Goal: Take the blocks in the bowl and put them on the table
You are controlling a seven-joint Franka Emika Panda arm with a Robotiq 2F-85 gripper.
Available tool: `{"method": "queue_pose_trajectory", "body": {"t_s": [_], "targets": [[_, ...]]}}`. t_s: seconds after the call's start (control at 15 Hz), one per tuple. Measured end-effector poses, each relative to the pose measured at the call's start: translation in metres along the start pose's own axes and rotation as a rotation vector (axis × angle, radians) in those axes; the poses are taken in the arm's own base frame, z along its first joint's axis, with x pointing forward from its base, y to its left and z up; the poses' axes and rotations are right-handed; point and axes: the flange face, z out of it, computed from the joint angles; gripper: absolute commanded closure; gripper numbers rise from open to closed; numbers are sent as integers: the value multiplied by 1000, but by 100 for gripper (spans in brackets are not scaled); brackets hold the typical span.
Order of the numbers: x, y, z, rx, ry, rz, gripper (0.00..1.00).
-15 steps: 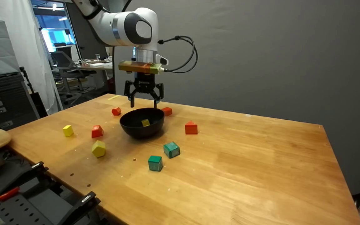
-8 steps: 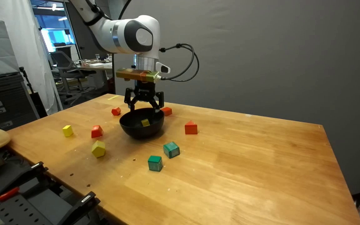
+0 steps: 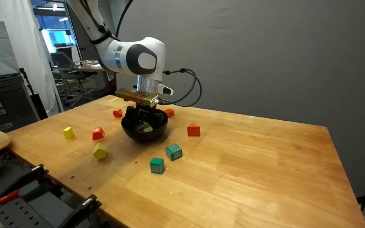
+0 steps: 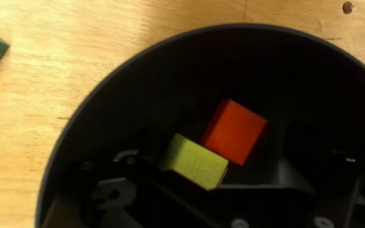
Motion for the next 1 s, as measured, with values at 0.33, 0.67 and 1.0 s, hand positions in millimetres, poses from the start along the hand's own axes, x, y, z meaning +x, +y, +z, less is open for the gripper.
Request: {"method": "queue_pose_trajectory", "body": {"t_s": [0.33, 0.67, 1.0], "targets": [[2, 0, -5, -10, 13, 17, 65], [6, -13, -34, -121, 59, -20, 92], [6, -35, -97, -273, 156, -68, 92]]}}
